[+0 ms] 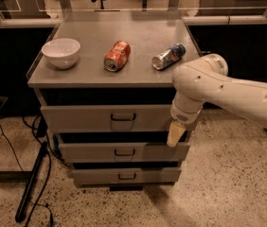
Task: Close top drawer
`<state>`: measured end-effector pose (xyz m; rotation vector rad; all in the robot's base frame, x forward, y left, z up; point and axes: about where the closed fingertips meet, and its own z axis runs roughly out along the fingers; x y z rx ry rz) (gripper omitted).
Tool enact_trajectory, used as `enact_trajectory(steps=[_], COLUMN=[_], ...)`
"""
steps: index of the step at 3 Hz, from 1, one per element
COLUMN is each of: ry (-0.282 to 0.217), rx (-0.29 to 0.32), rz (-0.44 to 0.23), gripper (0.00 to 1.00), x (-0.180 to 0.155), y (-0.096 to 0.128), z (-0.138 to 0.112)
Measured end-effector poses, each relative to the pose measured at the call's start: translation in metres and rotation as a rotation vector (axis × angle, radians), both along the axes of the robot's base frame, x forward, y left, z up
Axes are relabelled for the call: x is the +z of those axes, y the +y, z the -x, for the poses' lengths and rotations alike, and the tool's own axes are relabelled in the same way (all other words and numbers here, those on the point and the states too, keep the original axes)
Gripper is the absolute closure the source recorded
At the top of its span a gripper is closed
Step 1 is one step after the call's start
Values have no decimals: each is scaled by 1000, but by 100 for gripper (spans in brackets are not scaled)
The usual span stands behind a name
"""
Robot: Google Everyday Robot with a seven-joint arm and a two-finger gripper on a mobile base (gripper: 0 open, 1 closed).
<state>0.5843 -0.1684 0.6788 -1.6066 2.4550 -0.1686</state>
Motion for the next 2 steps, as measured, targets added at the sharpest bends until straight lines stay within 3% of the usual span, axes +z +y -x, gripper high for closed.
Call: enact_trajectory(steps=[1, 2], ry=[0, 0], rx=[0, 0], rz=[0, 0], gripper=[0, 0], x=[0, 0], y=[0, 0], z=[0, 0])
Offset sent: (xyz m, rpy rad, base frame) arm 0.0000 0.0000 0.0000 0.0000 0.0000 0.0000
